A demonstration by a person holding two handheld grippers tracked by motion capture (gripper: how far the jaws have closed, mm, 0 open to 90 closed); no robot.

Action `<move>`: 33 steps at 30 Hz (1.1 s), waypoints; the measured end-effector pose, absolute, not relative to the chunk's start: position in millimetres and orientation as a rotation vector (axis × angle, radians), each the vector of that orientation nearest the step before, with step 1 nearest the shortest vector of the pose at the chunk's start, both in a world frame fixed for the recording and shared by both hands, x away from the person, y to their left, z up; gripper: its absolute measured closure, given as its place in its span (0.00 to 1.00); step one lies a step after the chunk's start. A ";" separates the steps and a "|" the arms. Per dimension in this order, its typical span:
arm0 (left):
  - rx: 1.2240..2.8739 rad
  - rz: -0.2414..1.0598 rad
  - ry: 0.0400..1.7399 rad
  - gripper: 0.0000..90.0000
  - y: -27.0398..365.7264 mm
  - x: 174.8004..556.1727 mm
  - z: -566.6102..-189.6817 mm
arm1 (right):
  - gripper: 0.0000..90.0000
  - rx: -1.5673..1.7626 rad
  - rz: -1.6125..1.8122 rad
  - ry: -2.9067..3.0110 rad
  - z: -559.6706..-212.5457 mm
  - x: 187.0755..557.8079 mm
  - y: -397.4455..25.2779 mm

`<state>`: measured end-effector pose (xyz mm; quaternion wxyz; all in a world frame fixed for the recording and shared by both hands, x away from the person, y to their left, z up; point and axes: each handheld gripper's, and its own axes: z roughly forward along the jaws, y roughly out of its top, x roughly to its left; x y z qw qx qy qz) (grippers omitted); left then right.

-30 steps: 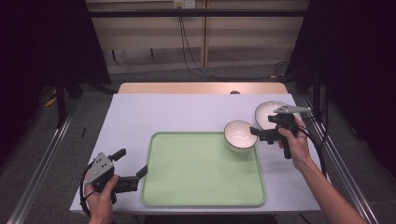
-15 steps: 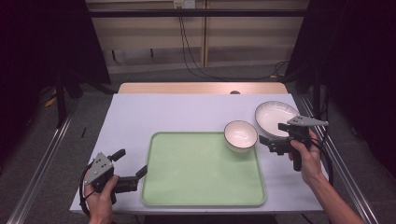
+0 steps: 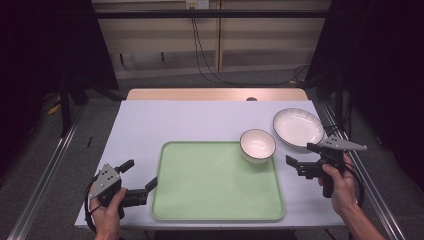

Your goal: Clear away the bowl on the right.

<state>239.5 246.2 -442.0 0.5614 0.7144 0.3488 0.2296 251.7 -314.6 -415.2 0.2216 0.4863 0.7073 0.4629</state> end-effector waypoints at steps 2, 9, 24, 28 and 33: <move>1.685 0.540 0.819 0.01 246.1 239.6 -441.9 | 0.03 1.348 1.283 1.949 -415.7 247.2 -316.5; 1.690 0.544 0.823 0.01 246.4 238.9 -441.8 | 0.04 1.374 1.257 1.944 -421.2 233.6 -323.0; 1.688 0.541 0.816 0.01 245.8 239.4 -440.9 | 0.03 1.382 1.281 1.899 -436.4 199.4 -331.2; 1.677 0.541 0.813 0.01 246.3 238.3 -439.9 | 0.03 1.392 1.269 1.886 -440.1 197.6 -336.7; 1.688 0.541 0.813 0.01 245.0 240.0 -440.9 | 0.02 1.401 1.280 1.898 -442.5 199.4 -338.3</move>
